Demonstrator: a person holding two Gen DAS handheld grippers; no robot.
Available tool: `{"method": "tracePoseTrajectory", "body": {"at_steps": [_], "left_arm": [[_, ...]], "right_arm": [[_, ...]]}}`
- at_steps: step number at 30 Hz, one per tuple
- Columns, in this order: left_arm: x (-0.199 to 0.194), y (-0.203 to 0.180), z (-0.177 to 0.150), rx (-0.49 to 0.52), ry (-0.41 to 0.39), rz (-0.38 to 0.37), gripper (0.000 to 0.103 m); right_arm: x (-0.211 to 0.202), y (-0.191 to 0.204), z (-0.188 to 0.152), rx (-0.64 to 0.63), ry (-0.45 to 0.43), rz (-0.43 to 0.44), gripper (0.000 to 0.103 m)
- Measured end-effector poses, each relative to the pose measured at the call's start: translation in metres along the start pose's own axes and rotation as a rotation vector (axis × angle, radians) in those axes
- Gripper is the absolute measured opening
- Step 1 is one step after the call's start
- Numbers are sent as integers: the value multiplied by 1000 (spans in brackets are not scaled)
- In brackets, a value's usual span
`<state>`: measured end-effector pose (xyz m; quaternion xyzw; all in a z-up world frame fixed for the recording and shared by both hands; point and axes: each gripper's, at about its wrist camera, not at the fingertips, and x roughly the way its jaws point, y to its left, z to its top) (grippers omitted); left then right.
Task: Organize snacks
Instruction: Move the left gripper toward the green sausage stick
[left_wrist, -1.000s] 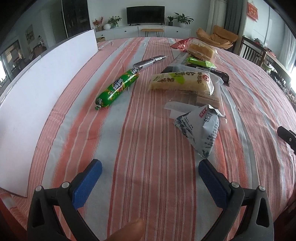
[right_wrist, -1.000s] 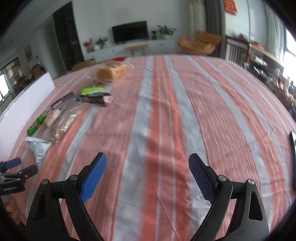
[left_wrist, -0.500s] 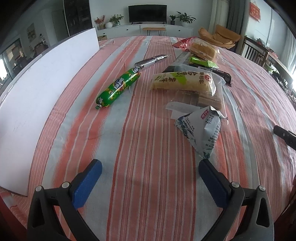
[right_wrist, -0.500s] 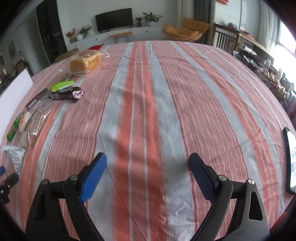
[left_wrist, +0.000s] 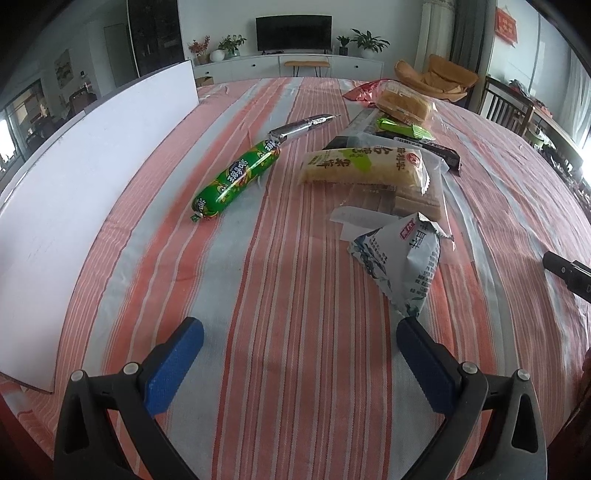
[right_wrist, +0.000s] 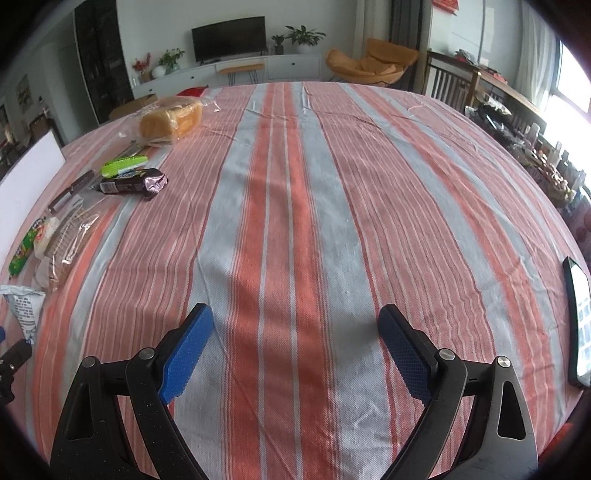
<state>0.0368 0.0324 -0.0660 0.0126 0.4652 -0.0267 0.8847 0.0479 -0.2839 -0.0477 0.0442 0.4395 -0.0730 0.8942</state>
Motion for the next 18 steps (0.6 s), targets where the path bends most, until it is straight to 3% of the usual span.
{"method": "tracePoseTrajectory", "body": {"at_steps": [11, 18], "left_arm": [[4, 2, 10, 31, 98, -33, 103], [-5, 12, 33, -9, 102, -178, 103]], "right_arm": [[0, 0, 0, 0, 0, 0, 94], [0, 0, 0, -1, -1, 0, 94]]}}
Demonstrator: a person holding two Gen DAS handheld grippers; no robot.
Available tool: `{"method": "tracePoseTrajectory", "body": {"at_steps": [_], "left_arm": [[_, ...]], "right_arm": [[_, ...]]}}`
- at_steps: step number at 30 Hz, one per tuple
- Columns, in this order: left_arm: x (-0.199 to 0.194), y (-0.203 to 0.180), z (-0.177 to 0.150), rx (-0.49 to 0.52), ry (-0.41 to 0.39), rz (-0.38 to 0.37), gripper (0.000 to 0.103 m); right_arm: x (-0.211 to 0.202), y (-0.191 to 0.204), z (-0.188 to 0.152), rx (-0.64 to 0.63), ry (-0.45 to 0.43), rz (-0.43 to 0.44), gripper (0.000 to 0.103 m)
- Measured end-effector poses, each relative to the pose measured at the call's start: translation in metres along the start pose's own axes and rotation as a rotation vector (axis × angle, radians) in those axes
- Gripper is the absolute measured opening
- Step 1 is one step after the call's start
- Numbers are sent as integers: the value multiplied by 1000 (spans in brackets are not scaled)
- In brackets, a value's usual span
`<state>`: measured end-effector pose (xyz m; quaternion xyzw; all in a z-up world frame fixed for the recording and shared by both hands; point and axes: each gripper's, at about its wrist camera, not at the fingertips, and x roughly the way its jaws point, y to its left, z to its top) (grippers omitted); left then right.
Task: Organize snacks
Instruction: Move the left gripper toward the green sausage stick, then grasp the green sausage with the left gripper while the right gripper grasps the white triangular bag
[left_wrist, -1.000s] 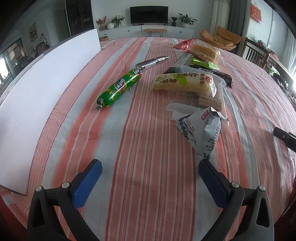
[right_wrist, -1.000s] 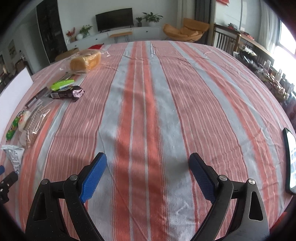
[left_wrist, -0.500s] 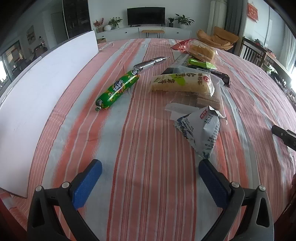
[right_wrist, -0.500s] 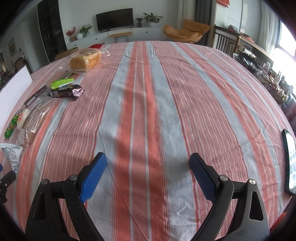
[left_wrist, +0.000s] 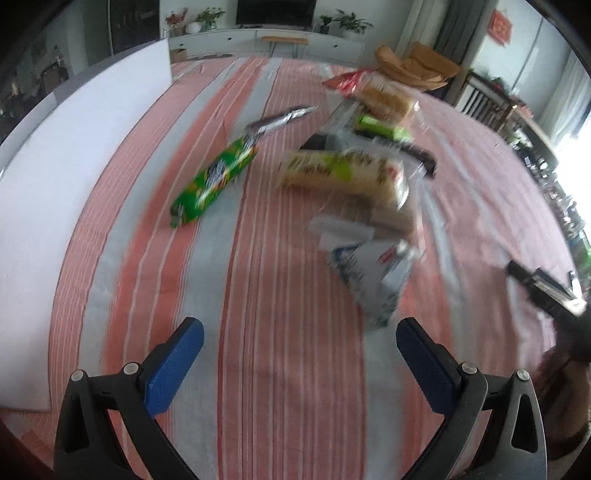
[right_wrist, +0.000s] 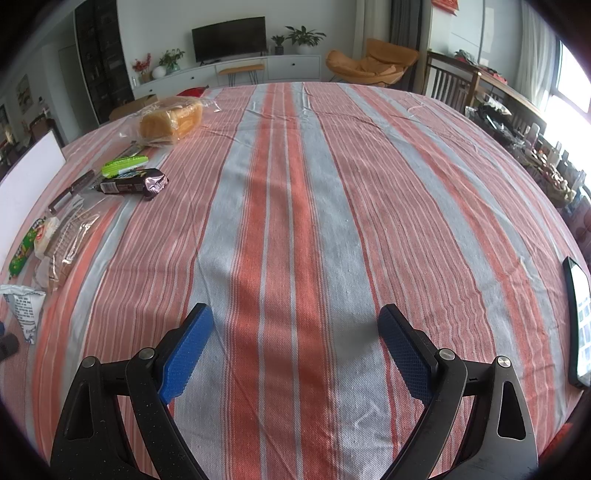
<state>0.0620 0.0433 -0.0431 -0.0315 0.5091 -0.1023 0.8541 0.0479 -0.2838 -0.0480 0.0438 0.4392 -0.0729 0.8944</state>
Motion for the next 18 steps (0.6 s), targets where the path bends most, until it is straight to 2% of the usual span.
{"method": "tracePoseTrajectory", "body": {"at_steps": [3, 7, 9, 13, 15, 17, 18], "left_arm": [[-18, 4, 17, 51, -60, -4, 103], [-34, 26, 55, 85, -113, 63, 103], [-28, 43, 76, 75, -101, 73, 103], [9, 59, 101, 80, -19, 109, 101], [30, 55, 104, 135, 14, 121, 91], [49, 49, 107, 199, 52, 124, 67], [54, 47, 103, 214, 69, 117, 60]], "right_arm": [[0, 0, 0, 0, 0, 0, 94], [0, 0, 0, 0, 0, -1, 94], [0, 0, 0, 0, 0, -1, 94], [0, 0, 0, 0, -1, 0, 94], [0, 0, 0, -1, -1, 0, 94], [0, 0, 0, -2, 0, -1, 94], [0, 0, 0, -1, 0, -2, 94]]}}
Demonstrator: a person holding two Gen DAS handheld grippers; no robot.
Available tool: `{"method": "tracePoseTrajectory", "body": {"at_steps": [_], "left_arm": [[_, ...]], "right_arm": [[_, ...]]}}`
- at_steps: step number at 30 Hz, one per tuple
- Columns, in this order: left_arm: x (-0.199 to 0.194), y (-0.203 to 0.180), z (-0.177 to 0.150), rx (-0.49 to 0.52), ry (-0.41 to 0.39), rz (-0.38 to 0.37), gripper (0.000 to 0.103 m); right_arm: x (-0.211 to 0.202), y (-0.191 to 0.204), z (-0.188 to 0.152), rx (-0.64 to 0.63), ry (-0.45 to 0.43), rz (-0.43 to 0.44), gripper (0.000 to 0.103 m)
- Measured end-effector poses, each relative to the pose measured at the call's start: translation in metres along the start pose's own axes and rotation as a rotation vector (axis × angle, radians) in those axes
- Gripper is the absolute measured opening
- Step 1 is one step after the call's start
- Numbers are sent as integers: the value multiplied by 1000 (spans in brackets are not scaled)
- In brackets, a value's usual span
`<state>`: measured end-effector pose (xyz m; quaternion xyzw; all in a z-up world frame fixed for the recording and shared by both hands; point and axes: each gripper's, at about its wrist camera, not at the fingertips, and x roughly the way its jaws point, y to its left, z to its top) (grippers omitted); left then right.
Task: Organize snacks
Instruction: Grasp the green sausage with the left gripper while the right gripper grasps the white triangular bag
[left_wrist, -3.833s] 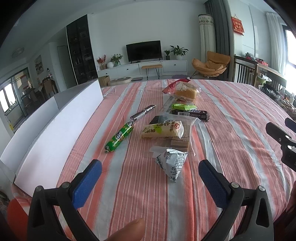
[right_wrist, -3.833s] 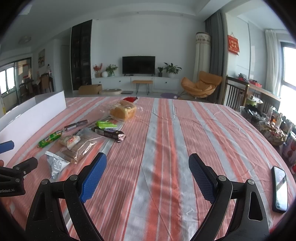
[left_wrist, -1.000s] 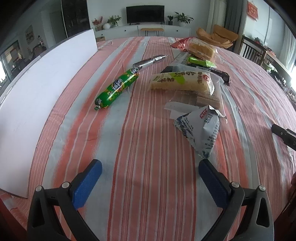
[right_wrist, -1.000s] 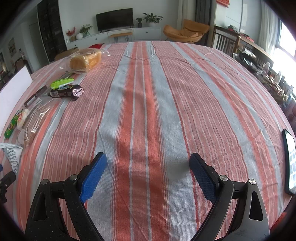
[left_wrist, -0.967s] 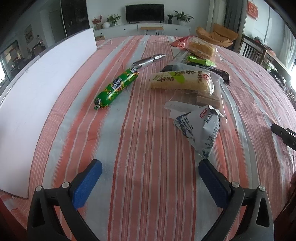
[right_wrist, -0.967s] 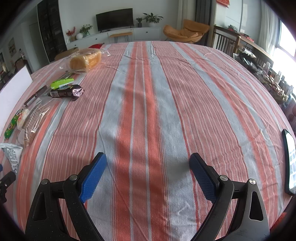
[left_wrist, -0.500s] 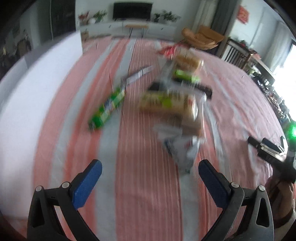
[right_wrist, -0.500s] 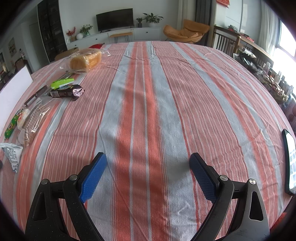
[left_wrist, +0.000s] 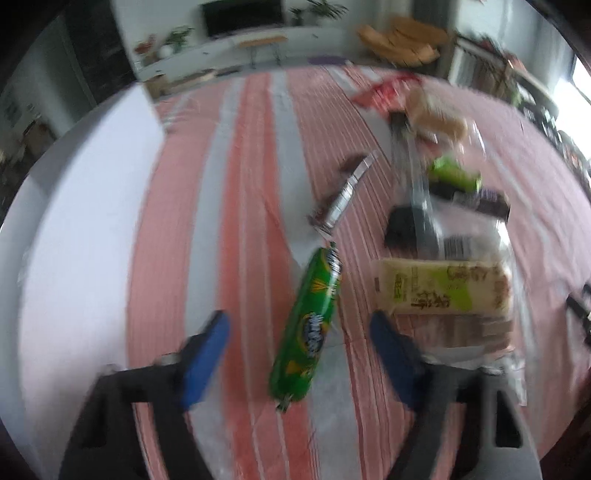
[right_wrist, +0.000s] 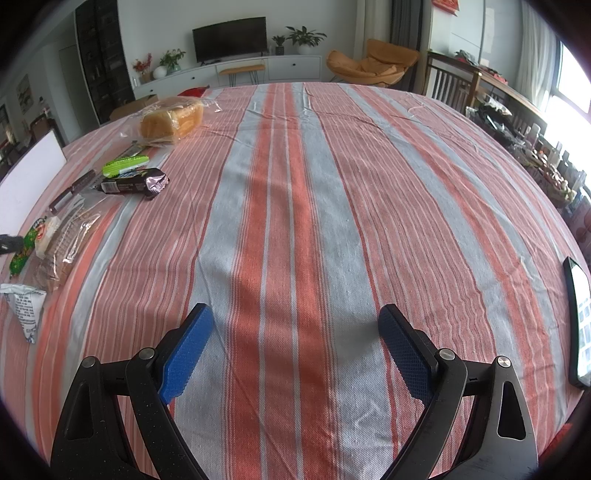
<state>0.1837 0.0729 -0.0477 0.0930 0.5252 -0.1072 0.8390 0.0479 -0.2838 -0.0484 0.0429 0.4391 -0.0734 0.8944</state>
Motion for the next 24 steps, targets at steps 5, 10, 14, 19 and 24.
{"method": "tracePoseTrajectory", "body": {"at_steps": [5, 10, 14, 19, 24], "left_arm": [[-2, -5, -14, -17, -1, -96, 23], [-32, -1, -50, -95, -64, -150, 22], [-57, 10, -59, -180, -119, -200, 22], [-100, 16, -72, -249, -209, -238, 23], [-134, 29, -90, -265, -274, -230, 23]], "right_arm": [[0, 0, 0, -5, 3, 6, 94], [-29, 31, 1, 46, 73, 392, 91], [-36, 130, 5, -137, 151, 576, 90], [-2, 205, 12, -170, 167, 423, 88], [-4, 180, 17, -19, 132, 480, 40]]}}
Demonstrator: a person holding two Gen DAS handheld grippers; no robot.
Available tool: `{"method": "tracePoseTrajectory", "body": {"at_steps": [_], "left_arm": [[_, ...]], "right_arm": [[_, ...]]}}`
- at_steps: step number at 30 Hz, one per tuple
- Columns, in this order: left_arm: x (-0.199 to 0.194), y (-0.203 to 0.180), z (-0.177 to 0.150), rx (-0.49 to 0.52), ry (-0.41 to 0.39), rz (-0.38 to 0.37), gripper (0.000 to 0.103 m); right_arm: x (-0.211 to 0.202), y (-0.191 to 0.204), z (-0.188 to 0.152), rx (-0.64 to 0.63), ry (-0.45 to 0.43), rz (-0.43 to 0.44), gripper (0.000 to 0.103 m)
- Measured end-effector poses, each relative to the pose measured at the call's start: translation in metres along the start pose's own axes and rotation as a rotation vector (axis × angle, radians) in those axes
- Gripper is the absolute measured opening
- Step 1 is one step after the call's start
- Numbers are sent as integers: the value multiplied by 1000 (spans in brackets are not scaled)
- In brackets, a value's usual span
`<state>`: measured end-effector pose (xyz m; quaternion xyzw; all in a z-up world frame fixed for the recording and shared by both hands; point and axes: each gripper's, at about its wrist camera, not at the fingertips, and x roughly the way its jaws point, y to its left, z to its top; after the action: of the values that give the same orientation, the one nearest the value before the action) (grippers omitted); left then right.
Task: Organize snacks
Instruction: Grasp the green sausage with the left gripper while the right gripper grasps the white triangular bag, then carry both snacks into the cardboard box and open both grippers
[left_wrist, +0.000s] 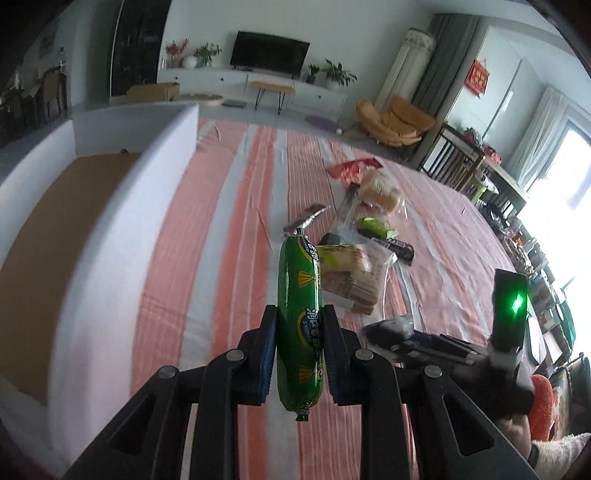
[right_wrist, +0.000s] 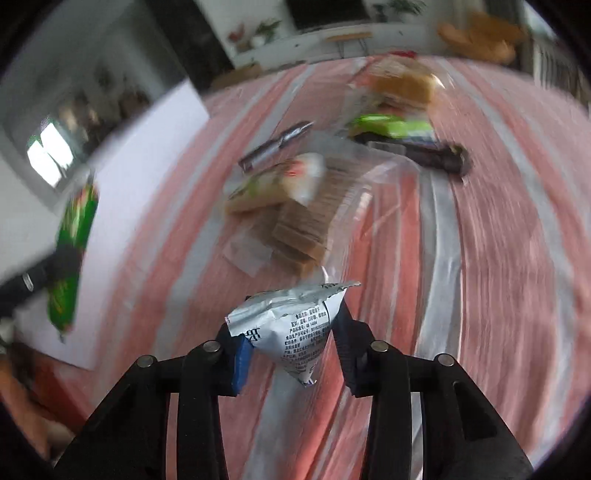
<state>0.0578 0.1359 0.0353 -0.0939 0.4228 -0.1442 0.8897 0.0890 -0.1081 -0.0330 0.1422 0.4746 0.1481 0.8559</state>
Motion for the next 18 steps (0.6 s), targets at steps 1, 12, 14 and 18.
{"method": "tracePoseTrajectory", "body": {"at_steps": [1, 12, 14, 18], "left_arm": [[-5, 2, -2, -4, -6, 0, 23], [-69, 34, 9, -100, -112, -38, 23], [-83, 47, 15, -112, -132, -24, 23], [-109, 85, 25, -123, -167, 107, 23]], "right_arm": [[-6, -3, -1, 5, -13, 11, 39], [-75, 21, 8, -148, -115, 65, 39], [-81, 50, 24, -207, -146, 110, 39], [-88, 118, 46, -310, -176, 227, 40]]}}
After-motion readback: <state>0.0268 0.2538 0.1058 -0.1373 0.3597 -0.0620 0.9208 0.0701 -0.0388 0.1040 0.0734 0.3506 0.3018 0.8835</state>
